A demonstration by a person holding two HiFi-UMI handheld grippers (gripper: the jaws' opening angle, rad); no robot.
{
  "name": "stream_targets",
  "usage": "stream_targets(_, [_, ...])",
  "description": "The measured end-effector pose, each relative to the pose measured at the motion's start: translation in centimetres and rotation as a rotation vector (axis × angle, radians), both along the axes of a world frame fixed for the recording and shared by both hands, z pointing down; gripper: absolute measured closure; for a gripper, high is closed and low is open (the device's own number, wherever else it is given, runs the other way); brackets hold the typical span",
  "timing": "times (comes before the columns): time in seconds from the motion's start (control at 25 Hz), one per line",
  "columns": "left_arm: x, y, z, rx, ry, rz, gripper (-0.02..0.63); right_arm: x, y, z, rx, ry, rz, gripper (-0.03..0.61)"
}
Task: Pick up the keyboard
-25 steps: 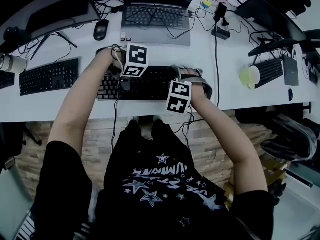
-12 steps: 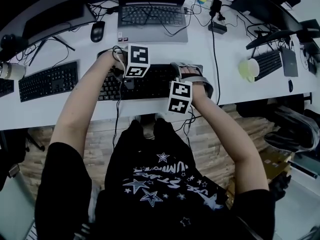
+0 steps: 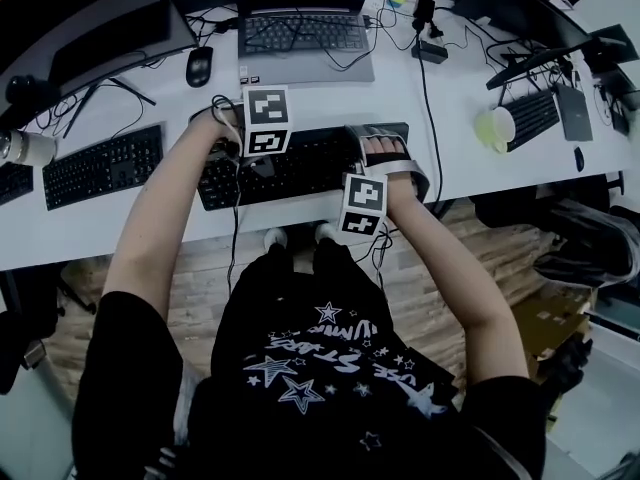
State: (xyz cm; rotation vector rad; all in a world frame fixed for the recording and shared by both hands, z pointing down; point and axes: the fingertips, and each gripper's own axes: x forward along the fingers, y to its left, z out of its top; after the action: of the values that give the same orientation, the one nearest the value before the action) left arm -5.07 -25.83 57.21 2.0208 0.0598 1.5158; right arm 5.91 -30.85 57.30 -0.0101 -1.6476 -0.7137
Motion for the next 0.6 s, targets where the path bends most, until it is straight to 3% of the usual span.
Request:
stream_targets(0.28, [0.6,0.8,-2.0,0.069,0.074,-0.075,0.475,0.0,-0.1,-1.0,0.227,-0.012,0.023,0.006])
stream_targets(0.44, [1.0,1.3,-3.4,0.105,0.15,-0.118,0.516,-0.3,-0.5,-2.2,0.376,-0.086,0.074,0.006])
stream_targets(0.6, [1.0,1.2,-4.1,0.158,0.195,-0.157,0.533,-0.6,-0.4,-2.9,0.424,-0.137,0.144,0.006])
